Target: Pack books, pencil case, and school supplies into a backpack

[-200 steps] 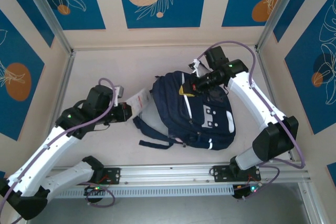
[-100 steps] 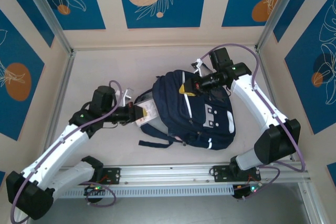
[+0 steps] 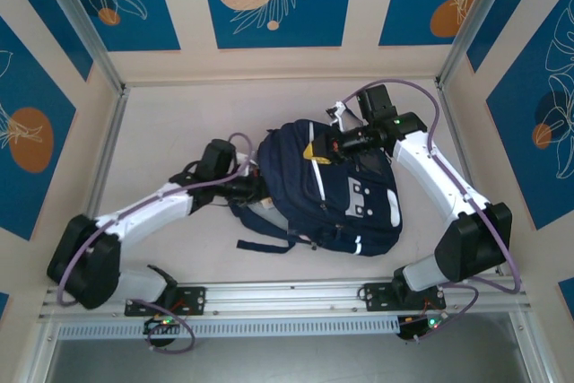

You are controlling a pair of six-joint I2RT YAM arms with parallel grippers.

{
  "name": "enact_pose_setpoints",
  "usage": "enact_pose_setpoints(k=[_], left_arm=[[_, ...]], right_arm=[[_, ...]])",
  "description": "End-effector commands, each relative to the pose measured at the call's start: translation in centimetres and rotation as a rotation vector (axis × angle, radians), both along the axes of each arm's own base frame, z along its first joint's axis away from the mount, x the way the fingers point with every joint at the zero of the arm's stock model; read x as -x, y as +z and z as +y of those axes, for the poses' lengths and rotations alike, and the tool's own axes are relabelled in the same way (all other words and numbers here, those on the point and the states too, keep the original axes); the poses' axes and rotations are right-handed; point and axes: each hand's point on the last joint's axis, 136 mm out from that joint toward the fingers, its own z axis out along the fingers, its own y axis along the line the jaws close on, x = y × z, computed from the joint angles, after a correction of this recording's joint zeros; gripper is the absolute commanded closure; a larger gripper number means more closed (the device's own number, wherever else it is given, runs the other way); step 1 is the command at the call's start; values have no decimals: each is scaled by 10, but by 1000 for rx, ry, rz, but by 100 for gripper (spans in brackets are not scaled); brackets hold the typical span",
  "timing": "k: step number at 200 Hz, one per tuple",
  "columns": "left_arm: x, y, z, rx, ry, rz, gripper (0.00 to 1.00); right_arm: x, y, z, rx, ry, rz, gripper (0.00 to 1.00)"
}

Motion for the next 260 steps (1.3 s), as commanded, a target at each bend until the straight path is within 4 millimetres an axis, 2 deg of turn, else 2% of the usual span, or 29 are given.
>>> enact_pose_setpoints(k=[1, 20, 31, 42, 54, 68, 82, 102, 148, 161, 178, 204, 229, 245, 260], left_arm=[[-1, 11, -46, 80, -78, -27, 100], [0, 8, -82, 86, -145, -32, 98], [-3, 2, -95, 75, -165, -28, 81], [-11, -7, -98, 58, -149, -8, 63], [-19, -12, -96, 51, -117, 9, 51], [-22, -5, -88, 47, -92, -5, 39], [-21, 6, -72, 10, -81, -43, 32], [-19, 19, -39, -55, -40, -97, 29], [-15, 22, 62, -293, 180, -197, 29], [-12, 22, 84, -333, 242, -216, 30], [-6, 16, 102, -369, 284, -222, 31], [4, -4, 120, -468, 295, -180, 33], [9, -12, 145, -578, 349, -174, 33], [12, -13, 163, -652, 392, -183, 36], [14, -12, 175, -693, 425, -186, 38]], right_arm=[[5, 49, 6, -167, 35, -109, 100], [2, 40, 6, -161, 7, -93, 100], [0, 32, 6, -148, -14, -85, 100], [-3, 27, 3, -134, -48, -93, 100], [-6, 24, -1, -125, -90, -100, 100], [-11, 22, -8, -118, -135, -104, 100], [-15, 20, -17, -108, -172, -106, 100], [-20, 14, -29, -102, -223, -90, 100], [-32, -12, -39, -55, -322, -24, 100], [-36, -20, -38, -27, -357, -13, 100], [-41, -27, -30, -18, -371, 0, 100], [-45, -40, -4, 19, -358, 17, 100], [-50, -49, 24, 77, -334, 7, 100], [-56, -53, 27, 119, -372, -9, 100], [-61, -59, 19, 211, -441, -29, 100]])
